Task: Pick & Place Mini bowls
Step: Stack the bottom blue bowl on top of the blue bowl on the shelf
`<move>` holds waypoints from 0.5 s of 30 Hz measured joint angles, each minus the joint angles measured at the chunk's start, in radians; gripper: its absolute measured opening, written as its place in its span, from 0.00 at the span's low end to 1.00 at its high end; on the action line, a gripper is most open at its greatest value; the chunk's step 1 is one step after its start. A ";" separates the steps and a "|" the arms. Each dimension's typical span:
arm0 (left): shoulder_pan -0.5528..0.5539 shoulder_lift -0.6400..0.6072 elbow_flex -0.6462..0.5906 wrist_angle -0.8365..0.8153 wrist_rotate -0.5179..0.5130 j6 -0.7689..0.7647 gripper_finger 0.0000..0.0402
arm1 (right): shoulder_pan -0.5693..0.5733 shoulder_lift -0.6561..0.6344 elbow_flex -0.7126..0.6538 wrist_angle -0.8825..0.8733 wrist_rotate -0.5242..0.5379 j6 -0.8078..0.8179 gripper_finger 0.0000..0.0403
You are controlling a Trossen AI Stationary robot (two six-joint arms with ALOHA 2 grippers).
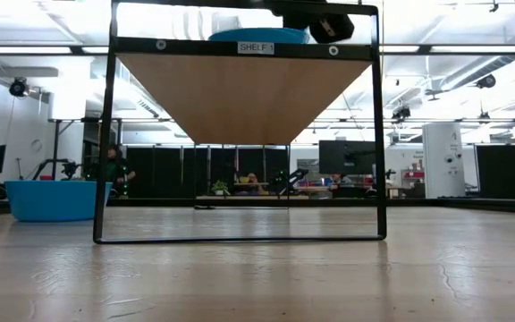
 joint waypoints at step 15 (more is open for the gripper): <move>0.000 -0.002 -0.003 -0.001 0.000 0.001 0.22 | -0.017 -0.008 -0.037 0.005 0.008 -0.017 0.02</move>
